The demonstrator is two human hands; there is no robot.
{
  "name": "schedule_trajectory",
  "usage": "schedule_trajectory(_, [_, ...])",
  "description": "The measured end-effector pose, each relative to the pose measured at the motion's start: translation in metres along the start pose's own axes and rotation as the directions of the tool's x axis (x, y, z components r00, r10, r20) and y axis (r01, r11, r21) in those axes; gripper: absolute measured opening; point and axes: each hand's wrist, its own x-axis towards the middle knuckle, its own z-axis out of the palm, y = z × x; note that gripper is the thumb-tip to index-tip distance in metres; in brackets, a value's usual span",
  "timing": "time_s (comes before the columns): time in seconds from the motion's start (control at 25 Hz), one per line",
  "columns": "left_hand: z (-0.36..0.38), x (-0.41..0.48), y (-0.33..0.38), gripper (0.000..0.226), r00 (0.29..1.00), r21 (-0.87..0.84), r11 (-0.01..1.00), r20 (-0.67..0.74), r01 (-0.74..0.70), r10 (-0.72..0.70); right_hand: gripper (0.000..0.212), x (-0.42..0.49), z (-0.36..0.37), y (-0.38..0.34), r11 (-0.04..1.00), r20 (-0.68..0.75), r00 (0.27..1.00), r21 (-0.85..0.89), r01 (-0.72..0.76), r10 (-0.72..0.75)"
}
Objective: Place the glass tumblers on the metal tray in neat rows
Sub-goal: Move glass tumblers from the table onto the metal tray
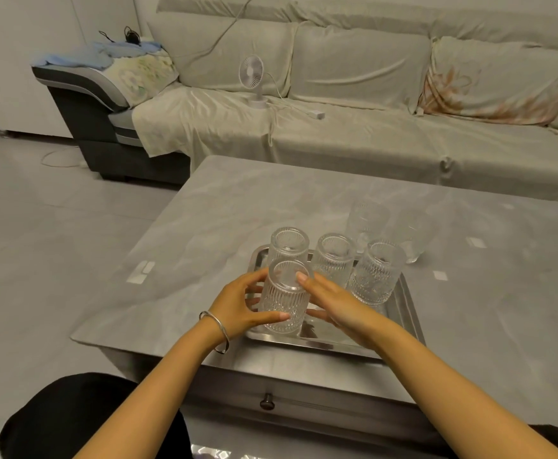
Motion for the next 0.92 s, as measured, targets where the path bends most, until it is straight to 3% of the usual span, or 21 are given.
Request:
schedule_trajectory(0.12, [0.003, -0.001, -0.008, 0.066, 1.0, -0.015, 1.0, -0.002, 0.003, -0.003, 0.019, -0.001, 0.003, 0.002, 1.0, -0.018, 1.0, -0.001, -0.019, 0.019])
schedule_trajectory(0.2, [0.005, -0.001, -0.011, 0.064, 1.0, -0.029, 1.0, -0.007, 0.006, -0.006, 0.015, -0.001, 0.004, 0.002, 1.0, -0.016, 1.0, 0.003, -0.015, 0.015])
schedule_trajectory(0.6, [0.003, 0.001, -0.018, 0.065, 1.0, -0.036, 0.999, 0.01, 0.022, -0.021, 0.023, 0.009, 0.005, 0.012, 1.0, -0.008, 1.0, 0.001, 0.008, -0.008])
schedule_trajectory(0.92, [-0.001, 0.006, -0.021, 0.066, 0.998, -0.029, 0.999, 0.044, 0.045, -0.043, 0.045, 0.013, 0.007, 0.012, 1.0, -0.026, 1.0, 0.004, 0.018, -0.018])
